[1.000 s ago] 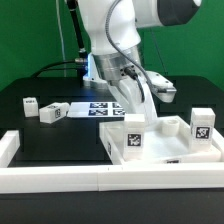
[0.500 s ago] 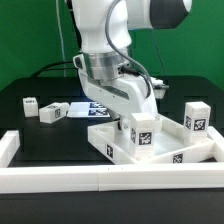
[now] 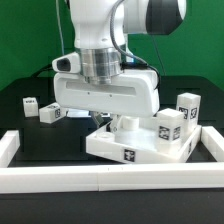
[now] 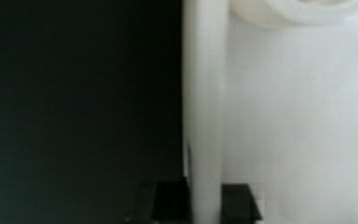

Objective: Assemble square table

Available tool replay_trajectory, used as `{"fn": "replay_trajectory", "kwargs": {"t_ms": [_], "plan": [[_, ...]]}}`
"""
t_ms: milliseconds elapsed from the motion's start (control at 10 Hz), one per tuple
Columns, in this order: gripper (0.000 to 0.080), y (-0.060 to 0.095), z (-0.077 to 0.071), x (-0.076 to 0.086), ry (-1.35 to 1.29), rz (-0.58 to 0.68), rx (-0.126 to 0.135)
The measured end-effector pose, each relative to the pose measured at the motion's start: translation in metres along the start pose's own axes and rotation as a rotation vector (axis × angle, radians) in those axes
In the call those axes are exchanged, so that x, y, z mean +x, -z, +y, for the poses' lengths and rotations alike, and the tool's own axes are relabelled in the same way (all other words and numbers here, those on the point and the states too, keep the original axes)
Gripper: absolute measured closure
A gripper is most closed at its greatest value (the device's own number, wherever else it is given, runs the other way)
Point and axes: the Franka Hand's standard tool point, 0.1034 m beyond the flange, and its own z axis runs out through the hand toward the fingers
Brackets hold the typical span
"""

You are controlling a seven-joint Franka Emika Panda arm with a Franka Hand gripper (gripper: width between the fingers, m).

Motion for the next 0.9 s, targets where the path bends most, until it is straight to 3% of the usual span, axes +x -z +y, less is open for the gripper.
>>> {"fn": "replay_trajectory", "kwargs": {"t_ms": [300, 400, 600, 900], "plan": [[0.0736, -0.001, 0.003, 0.001, 0.206, -0.002, -0.002], [0.0736, -0.001, 0.005, 0.011, 0.369, 0.010, -0.008], [0.0736, 0.005, -0.006, 0.030, 0.580, 0.089, -0.023], [0.0736, 0.003, 0.000, 0.029, 0.747, 0.078, -0.042]]}}
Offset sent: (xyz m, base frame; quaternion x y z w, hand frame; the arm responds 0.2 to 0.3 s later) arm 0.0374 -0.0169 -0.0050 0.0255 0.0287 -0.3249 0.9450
